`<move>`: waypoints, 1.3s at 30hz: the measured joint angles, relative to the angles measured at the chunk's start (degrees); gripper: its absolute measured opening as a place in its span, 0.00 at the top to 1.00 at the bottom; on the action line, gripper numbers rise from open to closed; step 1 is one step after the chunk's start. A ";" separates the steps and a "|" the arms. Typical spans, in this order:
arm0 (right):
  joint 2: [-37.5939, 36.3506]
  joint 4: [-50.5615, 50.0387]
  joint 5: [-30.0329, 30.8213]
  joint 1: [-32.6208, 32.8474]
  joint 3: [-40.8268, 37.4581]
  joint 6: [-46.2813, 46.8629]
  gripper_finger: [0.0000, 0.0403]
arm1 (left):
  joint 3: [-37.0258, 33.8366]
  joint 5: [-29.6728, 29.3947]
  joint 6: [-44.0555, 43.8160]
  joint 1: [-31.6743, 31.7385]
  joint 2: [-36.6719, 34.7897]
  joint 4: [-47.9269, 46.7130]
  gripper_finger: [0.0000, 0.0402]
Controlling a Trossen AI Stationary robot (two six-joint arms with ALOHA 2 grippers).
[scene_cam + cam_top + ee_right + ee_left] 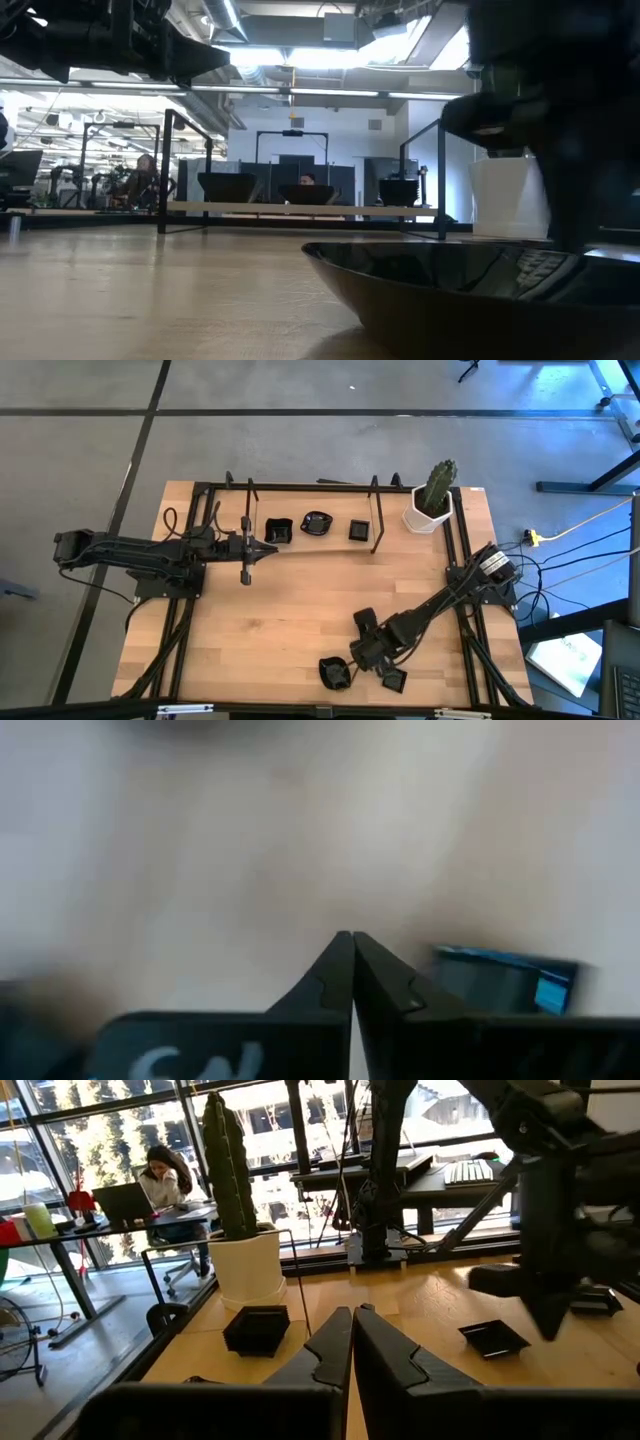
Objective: Pick & Place Mini shaped plates
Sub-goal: Stack the top square plate on the top of the square plate on the shelf
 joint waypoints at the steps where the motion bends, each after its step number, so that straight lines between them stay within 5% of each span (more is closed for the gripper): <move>1: 0.00 -0.14 -2.17 0.12 0.88 -0.49 0.98 | 0.00 0.00 0.00 0.00 0.00 -0.02 0.98; 6: -0.04 -1.51 -4.54 2.80 6.40 -2.52 0.98 | 0.00 0.00 0.00 -0.01 0.00 -0.04 0.97; 11: -0.07 -7.41 6.91 4.89 8.88 3.48 0.96 | 0.00 0.00 0.00 -0.02 0.00 -0.63 0.98; 24: 4.56 -11.88 9.15 5.12 8.86 3.38 0.60 | 0.00 0.00 1.68 0.00 0.00 -1.29 0.98; 39: 7.87 -14.92 14.41 6.42 11.45 5.89 0.60 | 0.00 -0.61 3.02 -0.02 0.00 -1.29 0.97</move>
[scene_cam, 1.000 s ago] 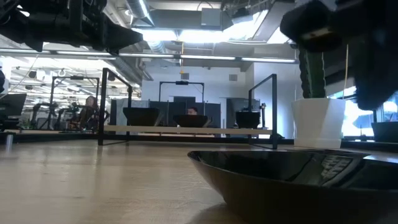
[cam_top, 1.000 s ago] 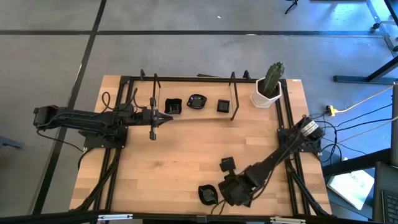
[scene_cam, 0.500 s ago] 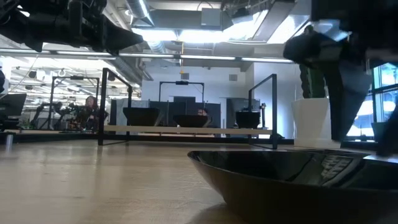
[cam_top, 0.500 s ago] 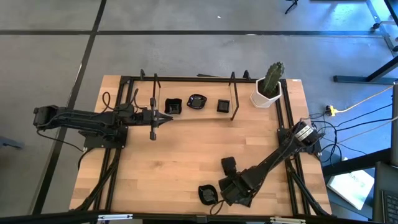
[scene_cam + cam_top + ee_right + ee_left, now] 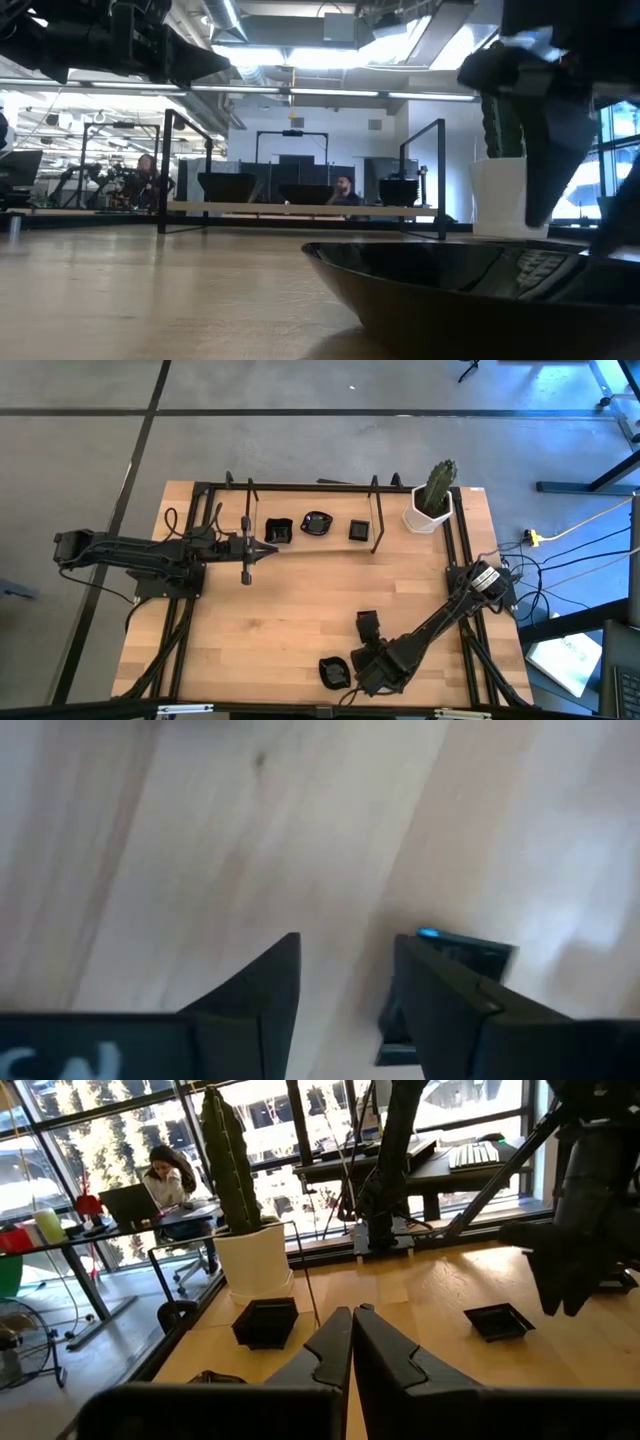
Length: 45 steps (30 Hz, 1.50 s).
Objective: Pick & Place Mini shaped plates
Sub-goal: Stack the top square plate on the top of the square plate on the shelf
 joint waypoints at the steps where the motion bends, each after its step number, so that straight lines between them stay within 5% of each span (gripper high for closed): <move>1: 0.00 -0.69 1.05 0.18 0.56 0.02 0.60 | 0.00 -0.06 0.00 0.00 0.01 0.00 0.97; 6: -0.04 -5.14 6.49 0.48 1.36 4.24 0.60 | 0.00 -1.04 0.00 0.01 0.01 -0.11 0.98; 45: -0.04 -3.28 5.08 -1.19 -4.82 10.58 0.60 | 0.00 -2.55 -0.02 0.02 0.00 -0.44 0.98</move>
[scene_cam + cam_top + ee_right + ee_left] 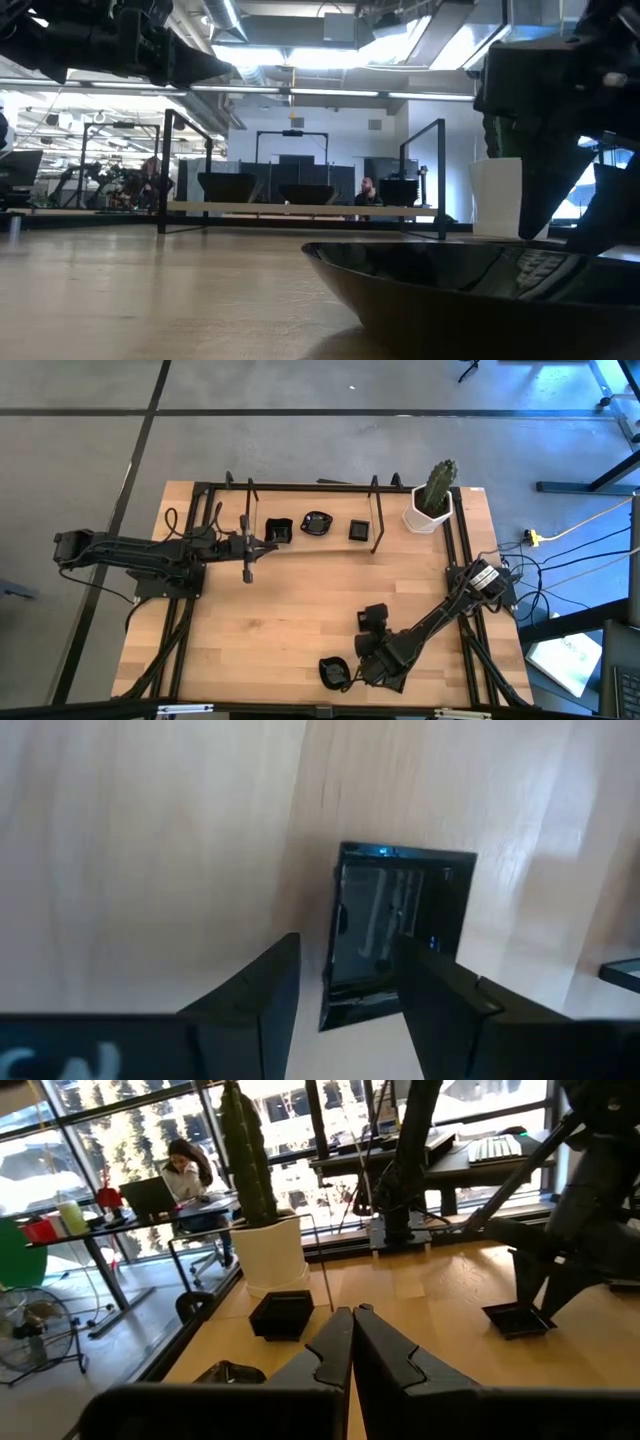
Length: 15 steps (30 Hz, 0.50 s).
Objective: Pick & Place Mini shaped plates
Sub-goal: Stack the top square plate on the top of the square plate on the shelf
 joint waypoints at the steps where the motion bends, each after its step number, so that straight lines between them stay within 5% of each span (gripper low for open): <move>1: 0.00 0.16 0.00 0.01 -0.28 0.00 0.60 | 0.00 -0.39 0.01 -0.02 0.01 0.00 0.98; 9: 0.00 0.19 0.14 0.01 -0.66 0.01 0.62 | 0.00 -1.08 0.00 0.00 0.00 0.00 0.99; 15: 0.00 0.33 0.59 0.01 -0.66 -0.05 0.76 | 0.00 -1.10 -0.02 -0.02 0.00 0.00 0.98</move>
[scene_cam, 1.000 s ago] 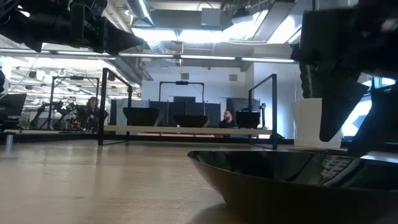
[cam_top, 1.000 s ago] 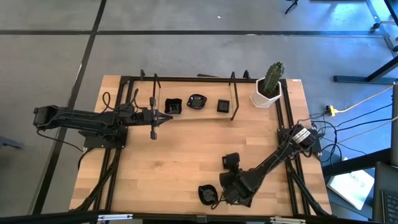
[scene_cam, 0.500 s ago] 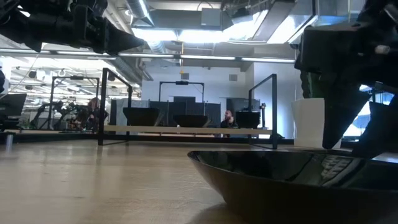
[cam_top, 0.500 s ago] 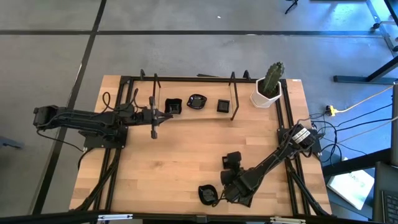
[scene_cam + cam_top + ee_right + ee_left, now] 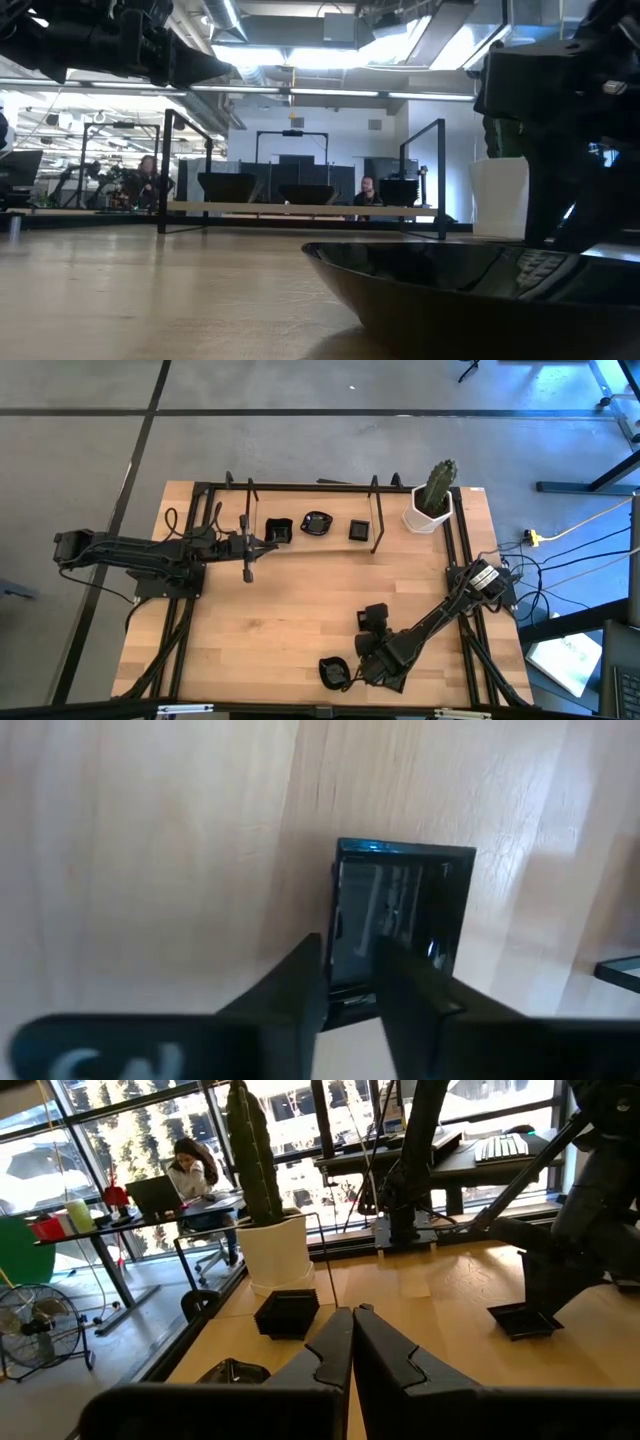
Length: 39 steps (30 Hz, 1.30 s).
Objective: Pick & Place Mini shaped plates
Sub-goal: Stack the top square plate on the top of the square plate on the shelf
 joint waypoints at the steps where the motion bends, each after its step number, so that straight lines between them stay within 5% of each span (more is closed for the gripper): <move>1: 0.00 0.00 -0.02 0.02 0.00 0.02 0.79 | 0.00 0.00 0.02 0.02 0.00 0.00 0.98; 8: 0.00 -0.01 0.31 0.02 0.00 -0.90 0.98 | 0.00 -0.02 0.02 0.01 0.00 0.01 0.99; 18: 0.00 -0.81 1.75 0.12 1.76 -2.95 0.99 | 0.00 -0.02 0.01 0.01 0.00 0.02 0.99; 29: 0.00 -15.04 19.19 0.67 12.04 -3.19 0.99 | 0.00 0.96 0.00 0.02 0.00 0.02 0.98; 35: -0.09 -19.61 26.28 -4.51 19.30 -3.03 1.00 | 0.00 1.11 -0.16 0.01 0.00 0.02 0.99; 39: -0.20 -20.61 21.88 -12.00 23.15 -6.46 1.00 | 0.00 1.11 -0.72 0.02 0.00 0.02 0.98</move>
